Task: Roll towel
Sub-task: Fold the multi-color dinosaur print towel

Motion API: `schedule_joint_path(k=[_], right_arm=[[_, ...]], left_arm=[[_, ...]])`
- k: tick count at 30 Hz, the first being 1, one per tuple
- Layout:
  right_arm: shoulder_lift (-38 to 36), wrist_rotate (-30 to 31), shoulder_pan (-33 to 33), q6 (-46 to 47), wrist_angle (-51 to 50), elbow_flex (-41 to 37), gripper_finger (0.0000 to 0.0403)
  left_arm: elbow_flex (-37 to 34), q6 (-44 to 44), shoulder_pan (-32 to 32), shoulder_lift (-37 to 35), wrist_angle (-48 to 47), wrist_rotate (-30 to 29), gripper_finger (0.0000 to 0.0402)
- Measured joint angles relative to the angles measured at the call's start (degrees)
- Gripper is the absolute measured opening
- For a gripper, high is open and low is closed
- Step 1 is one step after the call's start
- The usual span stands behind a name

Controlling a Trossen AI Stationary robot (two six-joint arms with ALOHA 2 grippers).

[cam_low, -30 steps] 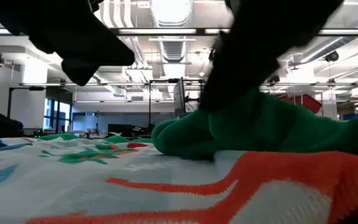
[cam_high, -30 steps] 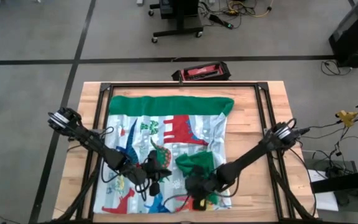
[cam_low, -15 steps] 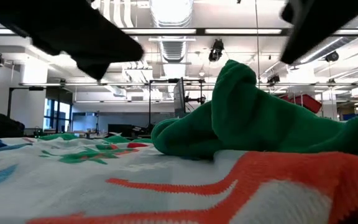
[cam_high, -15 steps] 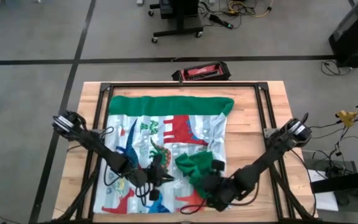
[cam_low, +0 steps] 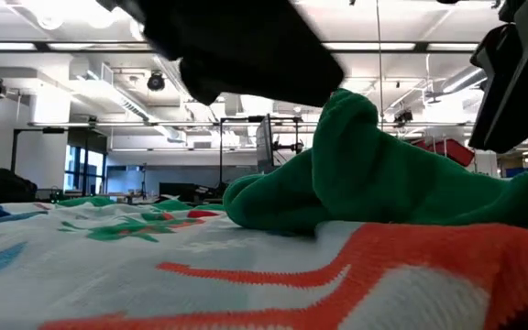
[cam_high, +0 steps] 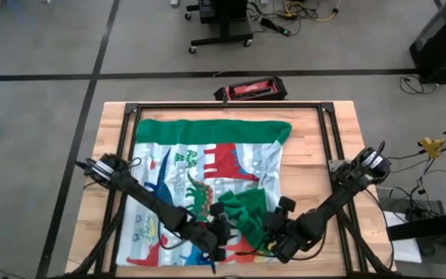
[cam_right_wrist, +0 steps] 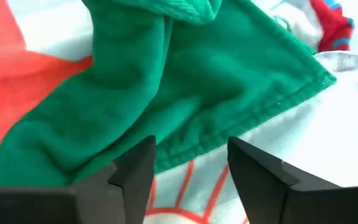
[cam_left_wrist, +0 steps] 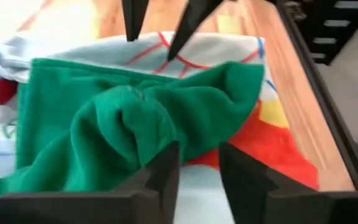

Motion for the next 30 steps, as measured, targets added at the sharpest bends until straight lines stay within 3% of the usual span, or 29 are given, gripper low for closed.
schedule_joint_path(k=[7, 15, 30], right_arm=[[0.0, 0.9, 1.98, 1.75, -0.07, -0.04, 0.0248], [-0.02, 0.94, 5.9, 5.45, -0.2, -0.04, 0.0263], [0.04, 0.96, 6.78, 6.88, -0.03, -0.09, 0.0233]], left_arm=[[7.4, -8.77, 1.05, 6.17, -12.17, -5.82, 0.0192], [14.66, -17.59, 0.48, 6.11, -27.91, -8.9, 0.0198], [14.05, -20.74, 2.65, 9.86, -21.83, -12.03, 0.0168]])
